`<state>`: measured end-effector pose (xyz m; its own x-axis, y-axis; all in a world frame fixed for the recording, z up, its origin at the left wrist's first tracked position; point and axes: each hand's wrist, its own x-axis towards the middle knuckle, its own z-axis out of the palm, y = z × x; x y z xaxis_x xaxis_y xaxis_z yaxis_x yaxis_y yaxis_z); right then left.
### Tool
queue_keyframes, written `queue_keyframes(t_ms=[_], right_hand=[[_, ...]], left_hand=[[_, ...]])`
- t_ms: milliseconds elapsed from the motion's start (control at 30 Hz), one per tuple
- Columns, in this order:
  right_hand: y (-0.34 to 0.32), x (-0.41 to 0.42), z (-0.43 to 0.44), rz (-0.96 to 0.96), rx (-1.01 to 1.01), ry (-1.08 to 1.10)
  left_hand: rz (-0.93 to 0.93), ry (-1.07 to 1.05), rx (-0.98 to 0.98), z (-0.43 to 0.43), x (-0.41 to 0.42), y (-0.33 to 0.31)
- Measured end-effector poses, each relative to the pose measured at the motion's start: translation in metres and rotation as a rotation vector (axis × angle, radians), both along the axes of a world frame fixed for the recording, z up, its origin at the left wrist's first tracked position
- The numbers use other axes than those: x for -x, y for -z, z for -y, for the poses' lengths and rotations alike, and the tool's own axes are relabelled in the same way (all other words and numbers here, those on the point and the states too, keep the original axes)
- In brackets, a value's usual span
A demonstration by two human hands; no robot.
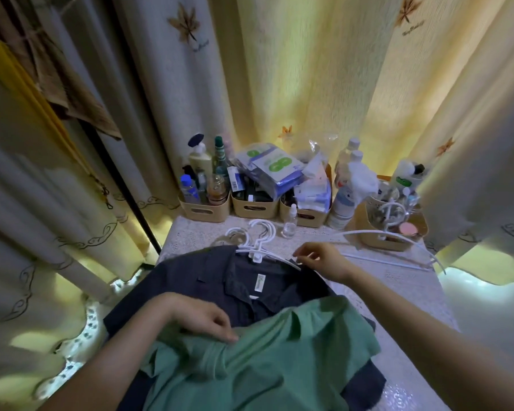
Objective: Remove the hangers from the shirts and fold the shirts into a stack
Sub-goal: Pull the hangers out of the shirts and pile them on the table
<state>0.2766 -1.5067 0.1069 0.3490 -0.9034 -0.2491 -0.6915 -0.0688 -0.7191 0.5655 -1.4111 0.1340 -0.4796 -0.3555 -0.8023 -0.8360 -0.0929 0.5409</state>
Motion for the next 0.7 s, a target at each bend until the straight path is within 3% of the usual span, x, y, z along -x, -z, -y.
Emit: queue_keyframes(t_ms=[67,100,200,267,333,533,700], right_hand=[[0.003,-0.016,-0.003,-0.078,0.069,-0.007],[0.006,-0.022,-0.004,-0.109,0.081,0.006],[0.011,-0.033,-0.010,-0.233,0.115,0.002],[0.009,-0.035,-0.015,-0.236,0.152,-0.002],[0.004,-0.032,-0.020,-0.163,0.210,-0.026],[-0.015,-0.017,-0.038,0.055,0.370,-0.102],[-0.016,-0.014,-0.045,-0.116,0.379,-0.202]], left_hand=[[-0.096,-0.140,-0.089,0.005,-0.002,0.001],[-0.184,-0.295,-0.010,0.011,-0.002,0.002],[-0.155,-0.634,0.636,0.039,-0.011,0.012],[0.030,-0.590,0.865,0.053,-0.016,0.022],[0.110,-0.460,0.864,0.054,-0.018,0.032],[-0.071,-0.395,0.884,0.046,-0.013,0.032],[-0.150,-0.276,1.086,0.043,0.000,0.025]])
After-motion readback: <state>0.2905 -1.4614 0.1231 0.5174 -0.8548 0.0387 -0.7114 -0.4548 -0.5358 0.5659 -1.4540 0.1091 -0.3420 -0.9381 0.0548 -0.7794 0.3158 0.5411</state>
